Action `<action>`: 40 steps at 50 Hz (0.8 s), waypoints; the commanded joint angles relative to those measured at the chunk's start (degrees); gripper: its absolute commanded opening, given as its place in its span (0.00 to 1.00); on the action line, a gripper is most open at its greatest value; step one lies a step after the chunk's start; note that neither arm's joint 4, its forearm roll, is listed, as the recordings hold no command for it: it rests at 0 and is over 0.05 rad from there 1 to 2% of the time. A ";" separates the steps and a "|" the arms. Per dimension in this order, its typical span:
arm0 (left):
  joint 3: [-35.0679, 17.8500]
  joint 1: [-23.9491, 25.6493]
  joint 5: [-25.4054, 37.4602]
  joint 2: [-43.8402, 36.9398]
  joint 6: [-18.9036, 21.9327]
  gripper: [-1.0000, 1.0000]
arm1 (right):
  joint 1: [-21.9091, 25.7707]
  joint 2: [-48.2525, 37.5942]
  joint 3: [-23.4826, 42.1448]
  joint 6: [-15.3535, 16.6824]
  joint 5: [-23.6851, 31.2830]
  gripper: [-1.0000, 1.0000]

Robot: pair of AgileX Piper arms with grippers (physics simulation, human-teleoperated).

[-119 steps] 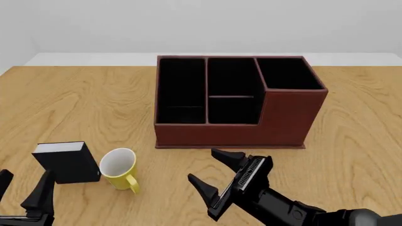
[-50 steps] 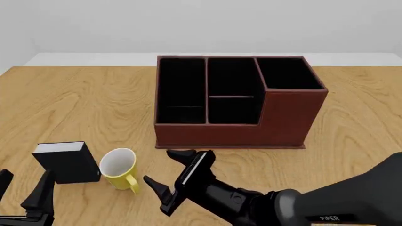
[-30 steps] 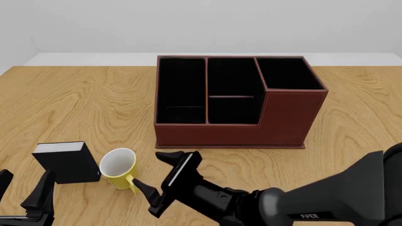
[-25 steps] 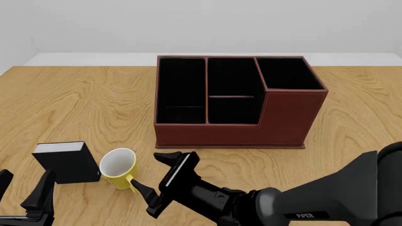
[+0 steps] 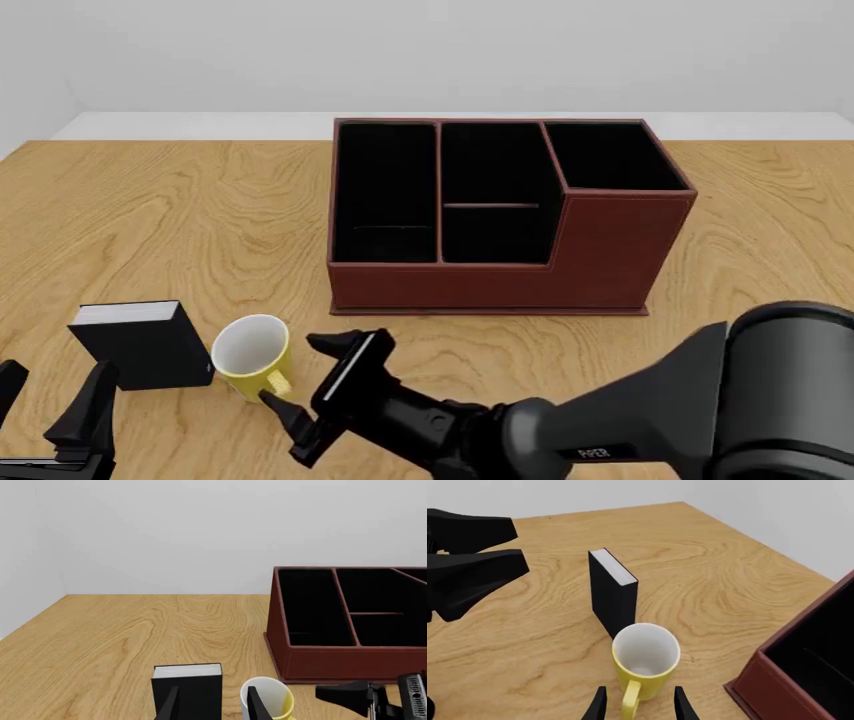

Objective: Pick up the yellow and white mug and place it to the right of the caddy.

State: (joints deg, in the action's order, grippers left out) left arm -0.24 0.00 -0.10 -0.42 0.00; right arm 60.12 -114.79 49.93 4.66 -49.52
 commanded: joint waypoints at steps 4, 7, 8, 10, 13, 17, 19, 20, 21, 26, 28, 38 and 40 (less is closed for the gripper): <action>0.00 0.00 0.00 0.00 0.00 1.00 | 0.02 -2.73 1.87 -0.52 0.25 1.00; 0.00 0.00 0.00 0.00 0.00 1.00 | 0.07 -3.51 2.49 -0.76 0.40 1.00; 0.00 0.00 0.00 0.00 0.00 1.00 | 0.05 -3.64 2.53 -0.80 0.38 1.00; 0.00 0.00 0.00 0.00 0.00 1.00 | -0.09 -3.81 2.49 -0.99 0.20 1.00; 0.00 0.00 0.00 0.00 0.00 1.00 | -0.16 -4.48 2.77 -1.31 0.10 1.00; 0.00 0.00 0.00 0.00 0.00 1.00 | -0.12 -4.81 2.97 -1.27 0.08 1.00; 0.00 0.00 0.00 0.00 0.00 1.00 | -0.17 -4.95 2.99 -1.38 0.02 1.00; 0.00 0.00 0.00 0.00 0.00 1.00 | -0.19 -4.97 2.95 -1.31 -0.03 1.00; 0.00 0.00 0.00 0.00 0.00 1.00 | -0.25 -5.03 2.93 -1.45 0.00 1.00; 0.00 0.00 0.00 0.00 0.00 1.00 | -0.20 -5.53 2.96 -1.39 -0.18 1.00; 0.00 0.00 0.00 0.00 0.00 1.00 | -0.18 -5.62 2.95 -1.46 -0.23 1.00; 0.00 0.00 0.00 0.00 0.00 1.00 | 0.09 -6.75 3.76 -1.63 -0.14 1.00; 0.00 0.00 0.00 0.00 0.00 1.00 | -0.02 -6.82 3.73 -1.64 -0.32 1.00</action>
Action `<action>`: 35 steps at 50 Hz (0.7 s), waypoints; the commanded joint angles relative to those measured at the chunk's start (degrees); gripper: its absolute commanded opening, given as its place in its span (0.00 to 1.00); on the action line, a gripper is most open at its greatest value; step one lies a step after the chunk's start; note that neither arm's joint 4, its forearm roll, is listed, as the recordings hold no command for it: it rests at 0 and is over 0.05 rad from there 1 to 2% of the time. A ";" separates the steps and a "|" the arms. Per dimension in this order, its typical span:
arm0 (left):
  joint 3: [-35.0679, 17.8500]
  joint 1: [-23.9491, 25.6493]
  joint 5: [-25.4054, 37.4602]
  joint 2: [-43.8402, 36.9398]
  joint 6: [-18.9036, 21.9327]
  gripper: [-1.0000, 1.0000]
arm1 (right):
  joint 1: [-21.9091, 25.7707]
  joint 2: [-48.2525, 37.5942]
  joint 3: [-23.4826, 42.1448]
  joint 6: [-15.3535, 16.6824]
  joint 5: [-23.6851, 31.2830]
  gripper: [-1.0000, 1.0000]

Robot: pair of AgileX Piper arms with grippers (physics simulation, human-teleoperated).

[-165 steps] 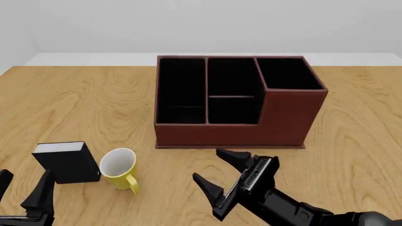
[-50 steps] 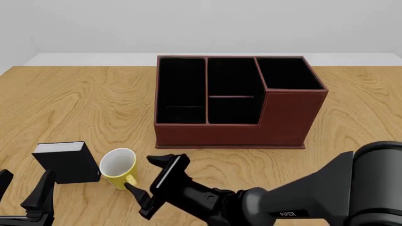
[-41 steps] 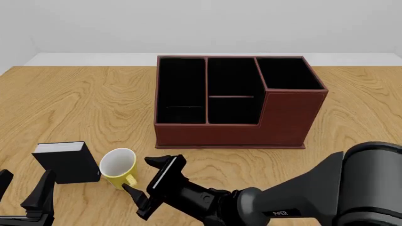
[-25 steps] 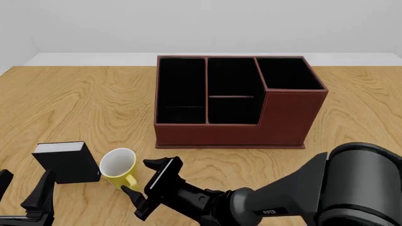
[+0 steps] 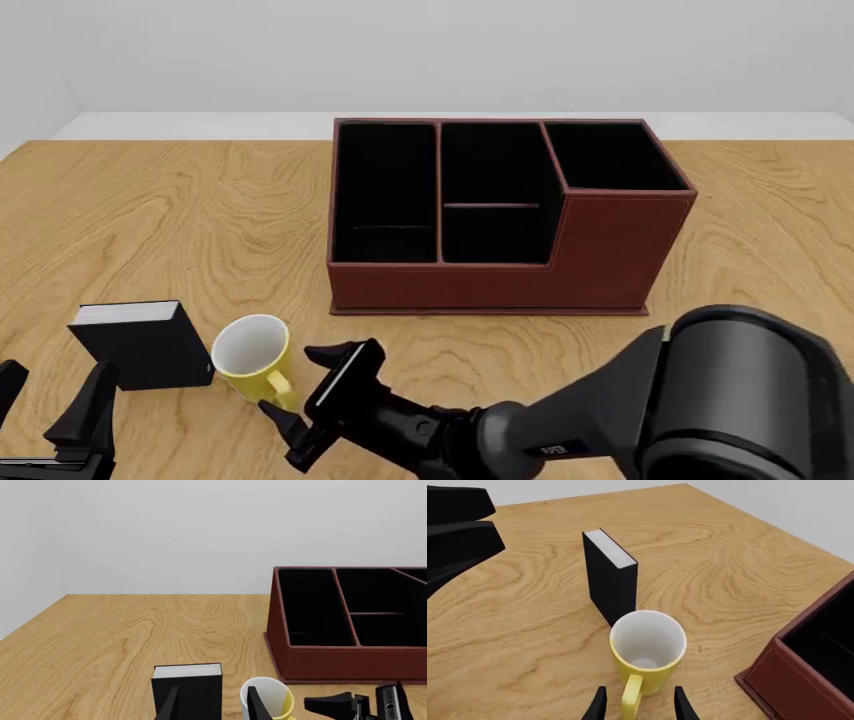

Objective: Pick up the yellow and white mug and place it to the right of the caddy.

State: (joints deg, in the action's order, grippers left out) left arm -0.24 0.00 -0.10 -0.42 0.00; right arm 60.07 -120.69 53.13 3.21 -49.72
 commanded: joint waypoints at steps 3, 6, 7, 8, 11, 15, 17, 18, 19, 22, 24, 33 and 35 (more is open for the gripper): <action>0.00 0.00 0.00 0.00 0.00 1.00 | 0.00 -1.15 0.71 -0.23 -0.02 1.00; 0.00 0.00 0.00 0.00 0.00 1.00 | 0.09 -1.60 0.98 -0.25 -0.03 1.00; 0.00 0.00 0.00 0.00 0.00 1.00 | 0.15 -1.76 1.12 -0.27 0.02 1.00; 0.00 0.00 0.00 0.00 0.00 1.00 | 0.15 -1.76 1.12 -0.27 0.02 1.00; 0.00 0.00 0.00 0.00 0.00 1.00 | 0.14 -1.67 1.22 -0.27 0.23 1.00; 0.00 0.00 0.00 0.00 0.00 1.00 | 0.10 -1.66 1.28 -0.25 0.34 1.00; 0.00 0.00 0.00 0.00 0.00 1.00 | 0.03 -1.71 1.21 -0.19 0.24 1.00; 0.00 0.00 0.00 0.00 0.00 1.00 | 0.00 -1.83 1.19 -0.28 0.12 1.00; 0.00 0.00 0.00 0.00 0.00 1.00 | 0.00 -1.89 1.19 -0.29 0.06 1.00; 0.00 0.00 0.00 0.00 0.00 1.00 | -0.08 -1.67 1.10 -0.31 0.17 1.00; 0.00 0.00 0.00 0.00 0.00 1.00 | -0.08 -1.69 0.99 -0.34 -0.01 0.00; 0.00 0.00 0.00 0.00 0.00 1.00 | -0.14 -1.57 0.73 -0.33 -0.14 0.00; 0.00 0.00 0.00 0.00 0.00 1.00 | -0.14 -1.54 0.68 -0.33 -0.13 0.00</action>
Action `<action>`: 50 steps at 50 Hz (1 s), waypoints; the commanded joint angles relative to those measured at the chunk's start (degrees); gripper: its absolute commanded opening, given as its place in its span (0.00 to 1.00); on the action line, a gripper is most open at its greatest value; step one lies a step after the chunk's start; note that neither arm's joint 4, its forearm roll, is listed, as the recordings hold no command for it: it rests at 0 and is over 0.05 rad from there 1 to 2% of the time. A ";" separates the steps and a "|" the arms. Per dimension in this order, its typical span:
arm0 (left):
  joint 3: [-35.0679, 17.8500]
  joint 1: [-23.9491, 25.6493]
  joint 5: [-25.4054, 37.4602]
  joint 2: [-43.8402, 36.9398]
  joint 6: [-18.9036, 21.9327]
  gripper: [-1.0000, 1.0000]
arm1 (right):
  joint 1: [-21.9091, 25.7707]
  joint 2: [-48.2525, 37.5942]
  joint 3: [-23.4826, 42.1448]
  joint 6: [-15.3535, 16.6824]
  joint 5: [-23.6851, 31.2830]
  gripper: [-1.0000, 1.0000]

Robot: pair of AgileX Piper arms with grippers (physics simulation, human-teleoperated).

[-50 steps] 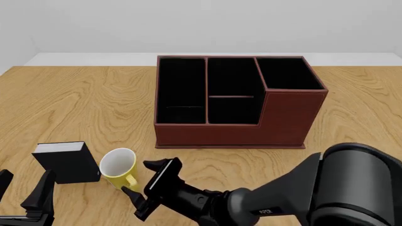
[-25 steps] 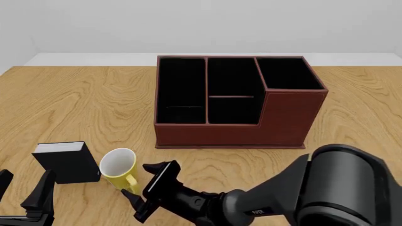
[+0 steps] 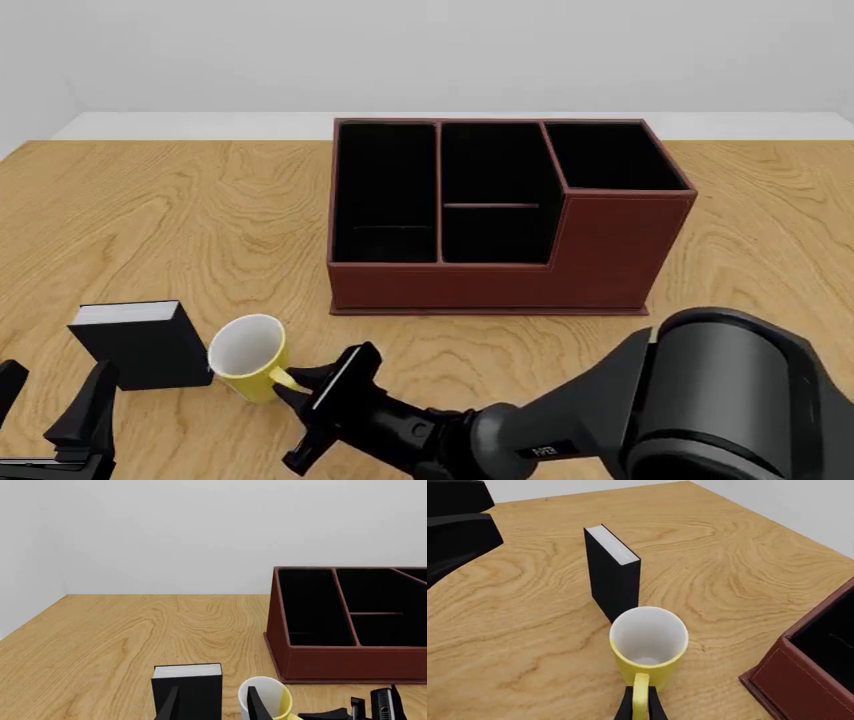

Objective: Pick up the yellow and white mug and place it to the right of the caddy.

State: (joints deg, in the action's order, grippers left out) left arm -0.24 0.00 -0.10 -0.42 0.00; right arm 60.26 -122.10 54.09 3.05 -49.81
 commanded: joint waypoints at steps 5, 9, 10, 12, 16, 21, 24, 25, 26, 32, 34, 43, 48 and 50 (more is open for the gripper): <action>0.00 0.00 0.00 0.00 0.00 1.00 | -0.35 0.00 -0.66 -0.14 -0.25 0.00; 0.00 0.00 0.00 0.00 0.00 1.00 | -0.27 0.26 -0.84 0.10 -0.08 0.00; 0.00 0.00 0.00 0.00 0.00 1.00 | -0.27 0.33 -0.92 0.25 -0.09 0.00; 0.00 0.00 0.00 0.00 0.00 1.00 | -0.31 0.43 -1.12 0.40 -0.24 0.00; 0.00 0.00 0.00 0.00 0.00 1.00 | -0.30 1.75 -1.84 0.93 -0.27 0.00; 0.00 0.00 0.00 0.00 0.00 1.00 | -0.13 3.24 -3.21 3.23 -1.37 0.00; 0.00 0.00 0.00 0.00 0.00 1.00 | -0.29 4.25 -4.13 3.87 -1.83 0.00; 0.00 0.00 0.00 0.00 0.00 1.00 | -0.31 4.55 -4.38 4.23 -1.99 0.00; 0.00 0.00 0.00 0.00 0.00 1.00 | -0.37 4.99 -4.62 4.38 -2.05 0.00; 0.00 0.00 0.00 0.00 0.00 1.00 | -0.29 6.66 -5.52 5.43 -2.25 0.00; 0.00 0.00 0.00 0.00 0.00 1.00 | -0.24 7.25 -5.92 5.98 -2.42 0.00; 0.00 0.00 0.00 0.00 0.00 1.00 | -0.82 9.63 -7.84 6.69 -3.07 0.00; 0.00 0.00 0.00 0.00 0.00 1.00 | -0.79 11.51 -8.84 7.00 -3.19 0.00; 0.00 0.00 0.00 0.00 0.00 1.00 | -0.66 11.95 -9.15 7.29 -3.41 0.00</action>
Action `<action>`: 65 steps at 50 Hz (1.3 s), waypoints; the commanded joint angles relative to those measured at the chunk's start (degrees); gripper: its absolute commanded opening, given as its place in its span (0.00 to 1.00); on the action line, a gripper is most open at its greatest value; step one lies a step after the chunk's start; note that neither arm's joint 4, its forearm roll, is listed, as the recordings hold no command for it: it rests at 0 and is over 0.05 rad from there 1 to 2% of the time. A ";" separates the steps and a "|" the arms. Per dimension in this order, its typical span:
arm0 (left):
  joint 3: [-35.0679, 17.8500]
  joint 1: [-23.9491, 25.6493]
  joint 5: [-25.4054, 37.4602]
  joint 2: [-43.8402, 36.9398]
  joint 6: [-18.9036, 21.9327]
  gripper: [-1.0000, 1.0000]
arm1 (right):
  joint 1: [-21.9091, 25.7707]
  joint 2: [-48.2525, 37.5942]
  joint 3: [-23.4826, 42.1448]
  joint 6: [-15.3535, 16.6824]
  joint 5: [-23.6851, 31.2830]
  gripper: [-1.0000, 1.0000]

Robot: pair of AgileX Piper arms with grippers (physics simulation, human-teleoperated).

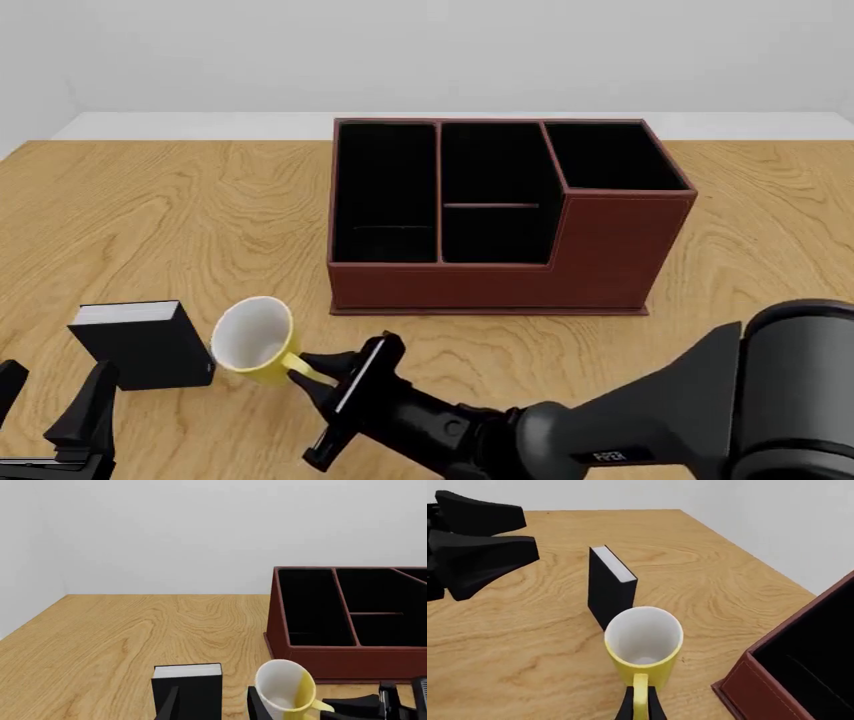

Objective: Pick up the yellow and white mug and place it to the right of the caddy.

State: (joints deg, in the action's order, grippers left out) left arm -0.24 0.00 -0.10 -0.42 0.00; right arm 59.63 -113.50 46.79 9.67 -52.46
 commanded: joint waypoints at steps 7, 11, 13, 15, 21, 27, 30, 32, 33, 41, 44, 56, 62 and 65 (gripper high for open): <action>0.00 0.00 0.00 0.00 0.00 1.00 | -0.26 6.03 -3.34 1.00 -1.05 0.00; 0.00 0.00 0.00 0.00 0.00 1.00 | -0.41 7.78 -4.24 1.17 -1.12 0.00; 0.00 0.00 0.00 0.00 0.00 1.00 | -0.43 8.90 -4.82 1.23 -1.23 0.00; 0.00 0.00 0.00 0.00 0.00 1.00 | -0.38 9.61 -5.07 1.44 -1.13 0.00; 0.00 0.00 0.00 0.00 0.00 1.00 | -0.74 12.44 -6.35 1.70 -1.02 0.00; 0.00 0.00 0.00 0.00 0.00 1.00 | -1.57 15.31 -6.55 -0.74 1.53 0.00; 0.00 0.00 0.00 0.00 0.00 1.00 | -1.59 18.06 -7.34 -0.24 2.04 0.00; 0.00 0.00 0.00 0.00 0.00 1.00 | -1.58 19.12 -7.71 0.06 2.03 0.00; 0.00 0.00 0.00 0.00 0.00 1.00 | -1.63 19.42 -7.77 0.06 2.16 0.00; 0.00 0.00 0.00 0.00 0.00 1.00 | -2.30 23.77 -7.37 -5.25 6.07 0.00; 0.00 0.00 0.00 0.00 0.00 1.00 | -2.12 24.36 -8.06 -1.48 4.72 0.00; 0.00 0.00 0.00 0.00 0.00 1.00 | -5.40 33.20 -10.05 -0.49 7.33 0.00; 0.00 0.00 0.00 0.00 0.00 1.00 | -6.10 35.80 -10.30 -0.51 8.66 0.00; 0.00 0.00 0.00 0.00 0.00 1.00 | -6.44 37.11 -10.59 -0.34 9.16 0.00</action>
State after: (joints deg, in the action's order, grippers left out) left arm -0.24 0.00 -0.10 -0.42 0.00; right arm 54.68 -81.68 36.97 9.54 -45.03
